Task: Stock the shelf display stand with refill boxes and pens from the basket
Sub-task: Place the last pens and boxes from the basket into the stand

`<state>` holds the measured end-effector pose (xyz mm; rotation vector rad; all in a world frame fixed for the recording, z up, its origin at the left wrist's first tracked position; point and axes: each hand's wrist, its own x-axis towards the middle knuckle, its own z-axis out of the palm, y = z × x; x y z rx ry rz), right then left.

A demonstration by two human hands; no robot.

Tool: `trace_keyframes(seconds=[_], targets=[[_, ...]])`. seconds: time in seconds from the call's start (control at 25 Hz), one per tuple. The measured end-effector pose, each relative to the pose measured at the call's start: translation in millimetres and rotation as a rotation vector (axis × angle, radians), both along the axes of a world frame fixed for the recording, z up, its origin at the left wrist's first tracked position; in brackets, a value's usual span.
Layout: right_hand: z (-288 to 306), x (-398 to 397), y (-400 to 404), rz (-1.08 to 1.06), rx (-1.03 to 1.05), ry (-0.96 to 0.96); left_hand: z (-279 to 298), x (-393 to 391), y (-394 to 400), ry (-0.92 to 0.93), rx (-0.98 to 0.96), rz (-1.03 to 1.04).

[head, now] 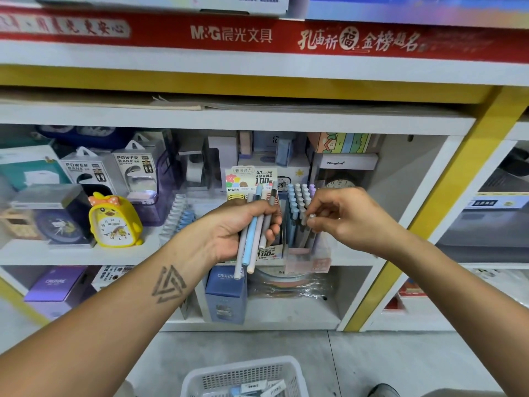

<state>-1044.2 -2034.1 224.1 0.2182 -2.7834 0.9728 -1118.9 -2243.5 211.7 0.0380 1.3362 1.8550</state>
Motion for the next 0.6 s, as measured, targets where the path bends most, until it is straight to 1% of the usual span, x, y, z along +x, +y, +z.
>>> trace_keyframes(seconds=[0.16,0.24,0.28,0.4,0.44,0.48,0.52,0.6], targets=[[-0.7,-0.9,1.4,0.013,-0.011,-0.004,-0.8,1.0,-2.3,0.010,-0.003,-0.016],[-1.8,-0.8,2.4,0.025,0.022,-0.005,-0.5,2.0,-2.8,0.016,-0.005,-0.030],[-2.3,-0.7,3.1,0.036,0.097,0.010,-0.5,2.5,-2.6,0.025,-0.009,-0.040],[-5.1,-1.2,1.0,0.076,0.485,0.105,-0.4,3.8,-2.0,0.054,-0.007,-0.077],[-5.0,-2.3,0.3,0.063,0.528,0.118,-0.3,4.1,-2.1,0.064,0.000,-0.089],[-3.9,-3.5,-0.2,0.034,0.496,0.124,-0.2,4.2,-2.3,0.078,0.007,-0.104],[-0.9,-4.4,-1.8,-0.017,0.366,0.117,0.1,4.1,-2.4,0.089,0.012,-0.121],[4.3,-7.9,-4.0,-0.146,-0.078,0.043,1.2,5.1,-1.8,0.087,0.021,-0.172]])
